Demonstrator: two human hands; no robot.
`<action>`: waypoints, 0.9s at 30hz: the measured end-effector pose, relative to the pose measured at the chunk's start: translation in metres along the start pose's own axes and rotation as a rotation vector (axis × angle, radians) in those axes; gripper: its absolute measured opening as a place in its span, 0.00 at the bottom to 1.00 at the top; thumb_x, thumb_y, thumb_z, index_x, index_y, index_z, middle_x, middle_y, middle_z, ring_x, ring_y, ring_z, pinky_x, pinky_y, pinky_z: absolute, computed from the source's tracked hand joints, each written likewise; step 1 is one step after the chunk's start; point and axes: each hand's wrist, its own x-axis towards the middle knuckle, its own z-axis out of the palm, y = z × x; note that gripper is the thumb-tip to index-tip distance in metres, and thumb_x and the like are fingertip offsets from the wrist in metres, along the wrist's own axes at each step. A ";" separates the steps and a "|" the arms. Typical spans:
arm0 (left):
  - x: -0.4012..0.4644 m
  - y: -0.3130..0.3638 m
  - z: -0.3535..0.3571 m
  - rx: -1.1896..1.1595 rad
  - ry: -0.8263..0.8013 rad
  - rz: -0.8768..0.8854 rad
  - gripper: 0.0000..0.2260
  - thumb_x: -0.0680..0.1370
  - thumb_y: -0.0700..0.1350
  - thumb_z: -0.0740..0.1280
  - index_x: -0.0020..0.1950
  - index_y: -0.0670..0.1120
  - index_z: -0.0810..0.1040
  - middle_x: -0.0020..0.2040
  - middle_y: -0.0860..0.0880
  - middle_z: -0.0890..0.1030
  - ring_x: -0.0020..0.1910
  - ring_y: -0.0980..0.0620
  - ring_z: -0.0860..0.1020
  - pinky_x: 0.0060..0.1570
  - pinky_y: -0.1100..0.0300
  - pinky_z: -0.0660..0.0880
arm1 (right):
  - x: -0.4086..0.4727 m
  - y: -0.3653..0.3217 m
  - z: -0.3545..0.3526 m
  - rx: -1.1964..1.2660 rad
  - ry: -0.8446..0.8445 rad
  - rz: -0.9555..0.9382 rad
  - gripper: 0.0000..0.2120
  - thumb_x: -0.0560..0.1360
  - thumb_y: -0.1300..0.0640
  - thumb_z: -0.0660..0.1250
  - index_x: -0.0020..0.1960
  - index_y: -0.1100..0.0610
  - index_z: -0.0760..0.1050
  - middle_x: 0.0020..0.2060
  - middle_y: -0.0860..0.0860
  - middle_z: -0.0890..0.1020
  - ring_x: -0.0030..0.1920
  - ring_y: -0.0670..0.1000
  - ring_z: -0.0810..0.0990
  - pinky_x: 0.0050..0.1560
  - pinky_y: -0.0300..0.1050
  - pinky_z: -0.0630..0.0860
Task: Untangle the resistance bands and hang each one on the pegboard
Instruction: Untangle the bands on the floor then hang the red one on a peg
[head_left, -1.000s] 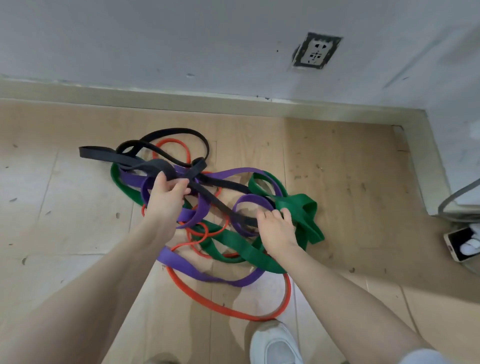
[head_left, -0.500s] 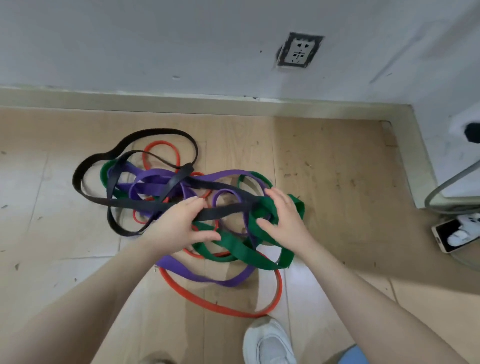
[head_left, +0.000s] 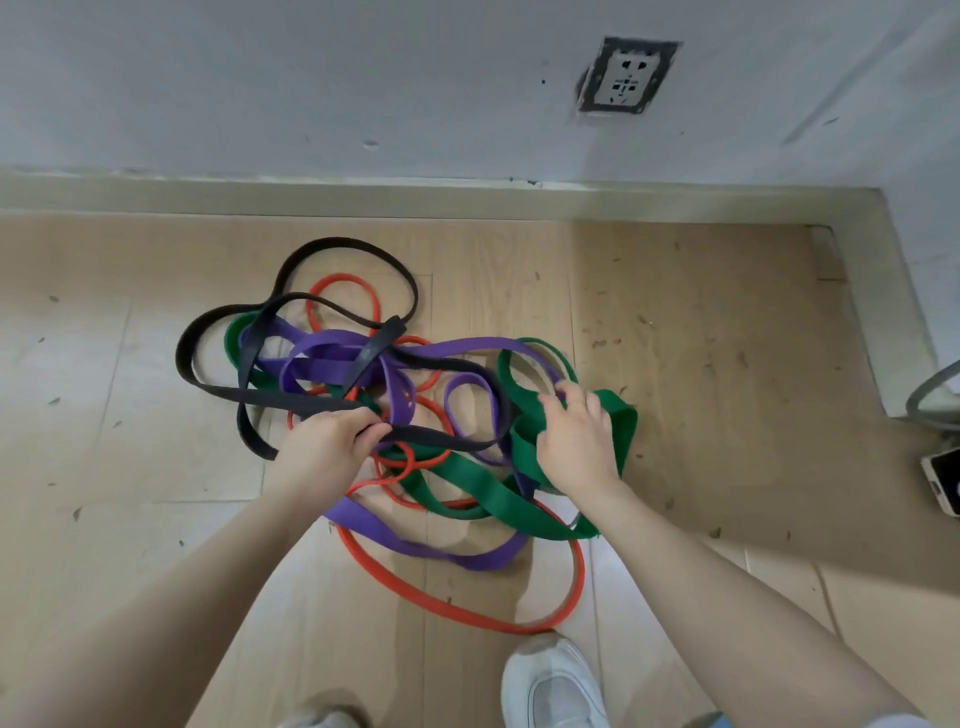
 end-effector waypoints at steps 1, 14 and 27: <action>-0.003 0.006 -0.003 -0.123 -0.018 0.007 0.07 0.79 0.44 0.61 0.47 0.47 0.79 0.40 0.51 0.80 0.42 0.50 0.79 0.44 0.57 0.76 | 0.002 -0.009 -0.003 0.132 0.014 -0.050 0.23 0.76 0.60 0.59 0.71 0.54 0.64 0.71 0.53 0.63 0.70 0.55 0.62 0.70 0.51 0.61; -0.011 0.020 -0.068 -0.132 0.098 0.073 0.13 0.77 0.45 0.65 0.62 0.45 0.74 0.51 0.49 0.76 0.52 0.49 0.75 0.50 0.58 0.72 | -0.022 -0.070 -0.129 1.162 -0.206 -0.188 0.12 0.74 0.68 0.66 0.50 0.51 0.77 0.44 0.49 0.80 0.45 0.45 0.78 0.50 0.38 0.76; 0.019 0.080 -0.105 -0.454 -0.119 0.322 0.24 0.77 0.48 0.66 0.71 0.47 0.63 0.60 0.54 0.73 0.57 0.58 0.72 0.54 0.67 0.68 | -0.024 -0.129 -0.205 1.696 0.029 -0.108 0.13 0.75 0.74 0.58 0.48 0.57 0.71 0.45 0.52 0.75 0.45 0.50 0.78 0.44 0.43 0.80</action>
